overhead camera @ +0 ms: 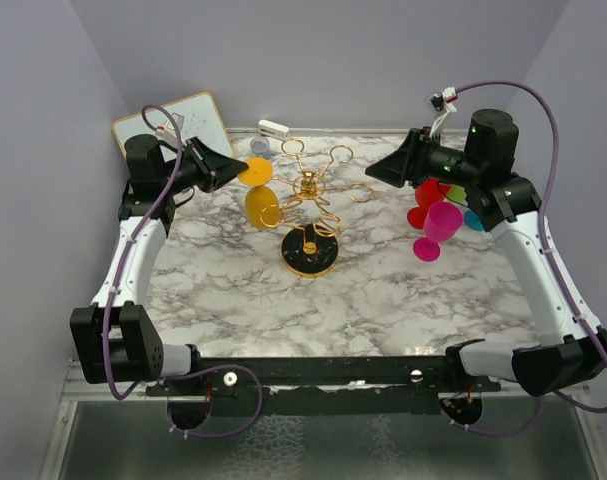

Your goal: Take the wine glass off the wine glass rack

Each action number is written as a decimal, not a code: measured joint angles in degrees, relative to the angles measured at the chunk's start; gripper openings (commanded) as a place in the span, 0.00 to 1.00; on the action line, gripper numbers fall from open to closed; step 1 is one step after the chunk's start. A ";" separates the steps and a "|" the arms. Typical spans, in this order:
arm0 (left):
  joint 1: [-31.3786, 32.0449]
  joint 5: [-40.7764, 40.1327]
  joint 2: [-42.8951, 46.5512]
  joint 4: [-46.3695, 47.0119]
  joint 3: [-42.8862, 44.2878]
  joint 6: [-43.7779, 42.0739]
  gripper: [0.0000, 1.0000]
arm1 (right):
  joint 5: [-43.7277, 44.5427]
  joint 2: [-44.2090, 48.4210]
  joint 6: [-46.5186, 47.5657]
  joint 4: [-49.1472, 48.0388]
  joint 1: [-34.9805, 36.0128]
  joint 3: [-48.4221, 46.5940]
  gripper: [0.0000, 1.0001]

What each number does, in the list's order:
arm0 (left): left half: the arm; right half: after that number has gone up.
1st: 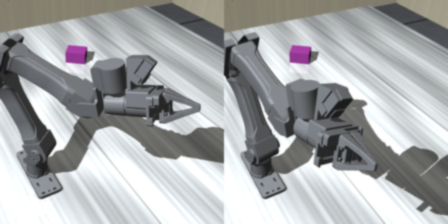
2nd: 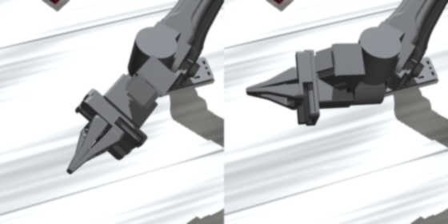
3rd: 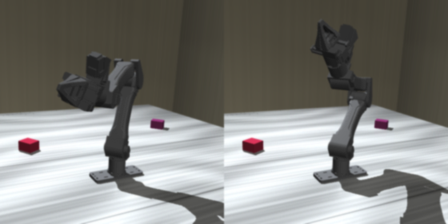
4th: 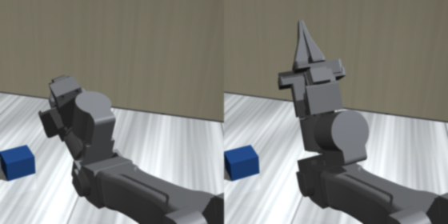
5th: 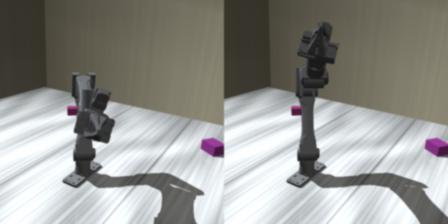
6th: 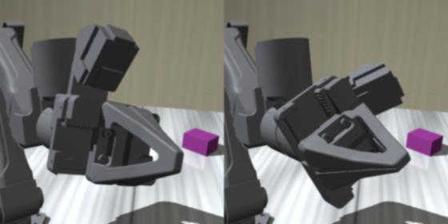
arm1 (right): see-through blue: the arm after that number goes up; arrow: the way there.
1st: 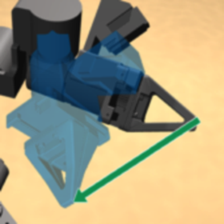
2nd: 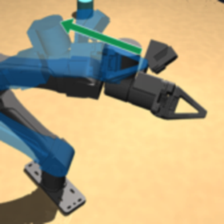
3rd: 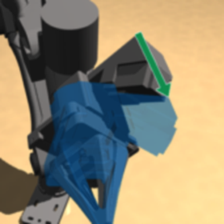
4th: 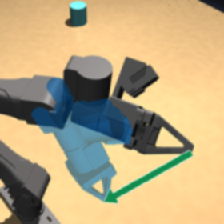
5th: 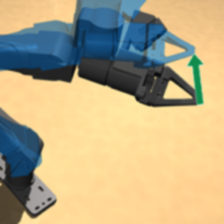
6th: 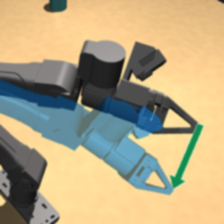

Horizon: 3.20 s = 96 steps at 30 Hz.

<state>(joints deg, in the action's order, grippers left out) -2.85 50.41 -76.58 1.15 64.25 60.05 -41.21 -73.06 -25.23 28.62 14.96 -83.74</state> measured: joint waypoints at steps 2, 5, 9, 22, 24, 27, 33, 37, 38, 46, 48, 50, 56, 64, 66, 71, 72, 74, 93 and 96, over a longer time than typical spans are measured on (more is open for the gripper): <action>0.00 0.22 0.00 0.28 0.00 0.35 0.09 | 0.09 0.00 0.00 -0.02 0.00 0.15 0.45; 0.00 0.52 0.00 0.70 0.00 0.85 0.04 | 0.35 0.11 -0.02 -0.02 0.00 0.39 0.45; 0.00 0.72 0.28 0.96 0.04 1.40 0.01 | 0.74 0.63 -0.07 -0.04 0.00 0.48 0.45; 0.00 0.72 2.25 0.17 0.90 2.43 0.00 | 1.36 2.56 -0.66 -0.42 0.00 1.44 0.45; 0.00 0.74 2.80 0.15 0.96 2.69 0.00 | 1.46 2.71 -0.68 -0.44 0.00 1.51 0.45; 0.00 0.87 3.63 0.35 0.96 3.76 0.00 | 1.57 3.26 -0.85 -0.46 0.00 1.86 0.45; 0.02 1.25 5.11 1.53 0.57 6.03 0.00 | 1.60 4.11 -1.25 -0.66 0.00 2.54 0.45; 0.55 1.27 5.90 2.43 -0.02 7.23 0.00 | 1.60 4.24 -1.55 -0.92 0.00 2.78 0.45; 0.85 1.27 5.90 2.71 -0.02 7.43 0.00 | 1.60 4.24 -1.57 -1.11 0.00 2.86 0.45; 4.44 0.98 4.20 3.76 0.39 7.63 0.00 | 1.60 4.26 -2.12 -1.66 0.00 3.56 0.45; 5.01 0.70 2.99 3.85 0.96 7.45 0.00 | 1.60 4.26 -2.16 -1.68 0.00 3.56 0.45; 5.53 0.39 1.73 3.78 1.75 7.15 0.00 | 1.60 4.28 -2.14 -1.68 0.00 3.56 0.45; 6.64 -0.39 -1.90 2.78 6.21 5.49 0.00 | 1.60 4.28 -2.16 -1.70 0.00 3.56 0.45; 6.73 -3.19 -6.08 -3.28 13.94 0.48 0.00 | 1.60 4.28 -2.16 -1.70 0.00 3.56 0.45; 6.73 -4.94 -6.67 -5.60 15.41 -1.36 0.00 | 1.60 4.28 -2.16 -1.70 0.00 3.56 0.45; 6.73 -11.37 -6.91 -13.09 19.28 -6.34 0.00 | 1.44 4.26 -1.92 -1.70 0.00 3.54 0.48; 6.73 -13.16 -6.91 -14.49 20.35 -7.39 0.00 | 1.31 4.22 -1.86 -1.70 0.00 3.48 0.49; 6.73 -16.61 -6.88 -16.76 22.62 -9.42 0.00 | 0.61 3.89 -1.42 -1.70 0.00 2.95 0.49; 30.49 -16.72 -2.49 2.32 32.37 -19.85 0.00 | -15.17 5.22 -0.04 -7.65 0.00 -2.89 0.59; 34.21 -14.99 -2.69 3.72 32.61 -21.81 0.00 | -15.30 6.32 -0.48 -7.74 0.00 -3.17 0.59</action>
<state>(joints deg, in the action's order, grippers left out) 31.35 35.42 -79.26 4.86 96.86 38.24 -56.51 -66.74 -25.71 20.88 14.96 -86.91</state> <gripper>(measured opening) 0.049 0.583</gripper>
